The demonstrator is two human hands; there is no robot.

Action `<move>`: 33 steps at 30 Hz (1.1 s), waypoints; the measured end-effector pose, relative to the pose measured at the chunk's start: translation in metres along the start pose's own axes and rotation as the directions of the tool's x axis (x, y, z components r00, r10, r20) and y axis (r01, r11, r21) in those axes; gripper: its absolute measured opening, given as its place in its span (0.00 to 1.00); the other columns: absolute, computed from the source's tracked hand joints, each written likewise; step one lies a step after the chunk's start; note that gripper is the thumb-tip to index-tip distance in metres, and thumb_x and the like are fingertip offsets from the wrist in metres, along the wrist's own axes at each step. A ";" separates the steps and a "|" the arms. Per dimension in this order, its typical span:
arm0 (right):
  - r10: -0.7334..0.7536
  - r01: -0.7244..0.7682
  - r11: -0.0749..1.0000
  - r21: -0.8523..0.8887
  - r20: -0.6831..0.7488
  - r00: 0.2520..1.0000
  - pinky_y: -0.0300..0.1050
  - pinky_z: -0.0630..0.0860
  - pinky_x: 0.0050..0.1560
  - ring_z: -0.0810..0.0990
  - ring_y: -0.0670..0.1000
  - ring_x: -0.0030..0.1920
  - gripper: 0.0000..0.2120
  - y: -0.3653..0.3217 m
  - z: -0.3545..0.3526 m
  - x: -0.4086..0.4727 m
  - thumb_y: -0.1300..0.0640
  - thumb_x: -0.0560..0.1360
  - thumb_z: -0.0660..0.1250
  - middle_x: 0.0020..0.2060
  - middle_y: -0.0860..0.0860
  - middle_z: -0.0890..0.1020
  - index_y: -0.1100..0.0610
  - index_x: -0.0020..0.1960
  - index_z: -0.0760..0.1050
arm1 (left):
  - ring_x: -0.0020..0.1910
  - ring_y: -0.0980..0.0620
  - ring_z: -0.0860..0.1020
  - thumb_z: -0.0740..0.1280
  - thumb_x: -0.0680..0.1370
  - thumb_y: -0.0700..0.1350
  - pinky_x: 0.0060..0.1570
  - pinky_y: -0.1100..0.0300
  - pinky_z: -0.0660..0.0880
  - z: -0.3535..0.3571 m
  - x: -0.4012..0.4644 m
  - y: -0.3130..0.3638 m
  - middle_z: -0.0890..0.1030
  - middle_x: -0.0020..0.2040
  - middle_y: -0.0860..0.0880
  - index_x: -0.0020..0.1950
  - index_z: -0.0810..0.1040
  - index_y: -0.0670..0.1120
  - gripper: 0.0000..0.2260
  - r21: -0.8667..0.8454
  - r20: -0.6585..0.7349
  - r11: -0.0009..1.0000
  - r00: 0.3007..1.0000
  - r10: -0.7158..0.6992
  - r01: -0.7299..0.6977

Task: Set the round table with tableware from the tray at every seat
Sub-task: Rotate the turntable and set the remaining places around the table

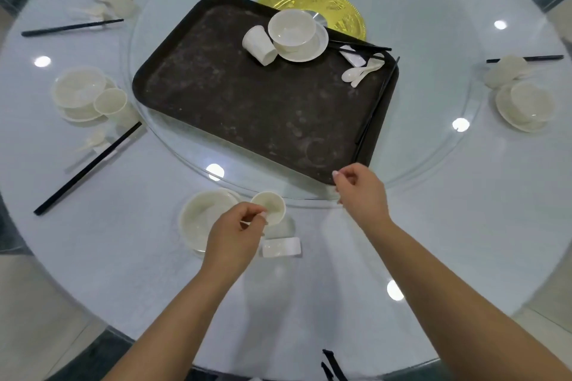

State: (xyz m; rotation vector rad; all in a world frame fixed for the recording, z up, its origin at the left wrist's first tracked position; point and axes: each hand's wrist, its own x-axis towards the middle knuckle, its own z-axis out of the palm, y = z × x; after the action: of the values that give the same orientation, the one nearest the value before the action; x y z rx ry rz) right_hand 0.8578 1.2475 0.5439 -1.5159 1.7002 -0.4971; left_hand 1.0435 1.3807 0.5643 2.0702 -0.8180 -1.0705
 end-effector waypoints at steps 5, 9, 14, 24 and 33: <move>0.058 -0.063 0.997 -0.052 -0.096 0.994 0.52 0.81 0.47 0.83 0.52 0.33 0.11 -0.020 -0.019 0.062 0.55 0.78 0.61 0.36 0.46 0.78 0.57 0.59 0.73 | 0.41 0.59 0.81 0.65 0.79 0.48 0.39 0.68 0.72 0.003 0.017 0.030 0.81 0.43 0.60 0.45 0.78 0.59 0.06 -0.003 0.028 0.999 0.999 0.043 -0.043; 0.125 -0.136 0.969 -0.206 -0.066 0.990 0.44 0.78 0.33 0.81 0.54 0.28 0.06 -0.035 -0.022 0.103 0.58 0.78 0.59 0.34 0.57 0.81 0.60 0.45 0.69 | 0.46 0.55 0.80 0.65 0.80 0.50 0.45 0.65 0.75 0.014 0.029 0.046 0.80 0.46 0.60 0.47 0.77 0.60 0.05 0.003 0.049 0.998 0.996 0.068 -0.068; 0.244 -0.251 0.940 -0.233 -0.060 0.968 0.42 0.76 0.27 0.79 0.54 0.23 0.07 -0.047 -0.021 0.131 0.57 0.79 0.61 0.37 0.60 0.82 0.61 0.47 0.70 | 0.48 0.53 0.80 0.65 0.79 0.51 0.52 0.57 0.79 0.023 0.038 0.051 0.81 0.48 0.56 0.53 0.79 0.55 0.04 -0.035 0.078 0.999 0.996 0.036 -0.033; 0.214 -0.229 0.888 -0.398 -0.082 0.973 0.56 0.80 0.50 0.82 0.61 0.47 0.14 -0.040 -0.022 0.154 0.56 0.76 0.62 0.49 0.59 0.80 0.62 0.58 0.67 | 0.47 0.54 0.81 0.65 0.80 0.50 0.49 0.62 0.78 0.030 0.048 0.037 0.81 0.47 0.56 0.50 0.78 0.57 0.03 -0.022 0.139 1.000 0.990 0.002 0.001; 0.238 -0.182 0.830 -0.527 0.040 0.971 0.46 0.78 0.43 0.83 0.59 0.41 0.13 -0.040 -0.017 0.155 0.56 0.78 0.57 0.38 0.57 0.82 0.59 0.38 0.72 | 0.47 0.55 0.80 0.65 0.80 0.50 0.48 0.64 0.77 0.041 0.050 0.033 0.80 0.46 0.60 0.47 0.76 0.60 0.05 0.025 0.195 1.000 0.981 -0.004 -0.001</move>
State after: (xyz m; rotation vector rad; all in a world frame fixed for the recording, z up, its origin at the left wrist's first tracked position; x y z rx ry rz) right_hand 0.8745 1.0877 0.5379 -1.6530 1.9878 0.1832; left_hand 1.0248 1.3118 0.5494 2.0087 -0.9296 -1.2853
